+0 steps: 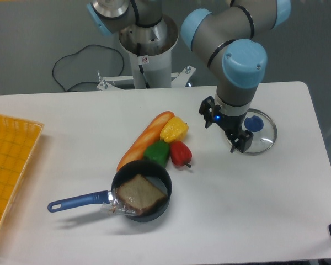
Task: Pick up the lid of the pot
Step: 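Raise the open gripper up and over the glass lid's blue knob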
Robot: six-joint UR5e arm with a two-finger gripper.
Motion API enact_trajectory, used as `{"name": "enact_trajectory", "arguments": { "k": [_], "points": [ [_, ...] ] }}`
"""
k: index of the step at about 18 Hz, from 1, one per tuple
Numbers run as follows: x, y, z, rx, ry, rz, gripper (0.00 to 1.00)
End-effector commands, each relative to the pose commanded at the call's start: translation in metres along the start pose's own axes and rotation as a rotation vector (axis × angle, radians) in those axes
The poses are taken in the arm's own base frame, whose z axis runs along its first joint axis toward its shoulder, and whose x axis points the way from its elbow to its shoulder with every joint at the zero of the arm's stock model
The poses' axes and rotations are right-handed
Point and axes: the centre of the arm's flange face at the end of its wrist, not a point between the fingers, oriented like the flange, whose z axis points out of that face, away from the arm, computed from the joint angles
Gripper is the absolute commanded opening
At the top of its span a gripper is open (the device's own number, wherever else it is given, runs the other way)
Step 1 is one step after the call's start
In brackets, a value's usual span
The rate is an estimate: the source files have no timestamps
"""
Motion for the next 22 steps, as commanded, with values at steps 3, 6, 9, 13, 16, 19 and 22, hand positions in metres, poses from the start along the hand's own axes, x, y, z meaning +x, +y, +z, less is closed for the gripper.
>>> {"name": "enact_trajectory", "arguments": {
  "k": [3,6,9,13,16,19,22],
  "points": [
    [0.003,-0.007,-0.003,0.022,-0.006,0.005,1.0],
    [0.005,-0.009,-0.008,0.054,-0.01,-0.002,1.0],
    [0.004,-0.002,-0.008,0.045,-0.012,-0.011,1.0],
    [0.003,0.008,-0.012,0.04,-0.022,-0.024,1.0],
    [0.004,0.029,-0.004,0.021,-0.004,-0.059,1.0],
    [-0.001,0.043,0.0,0.023,-0.004,-0.073,1.0],
    [-0.007,0.061,0.0,0.021,-0.008,-0.061,1.0]
  ]
}}
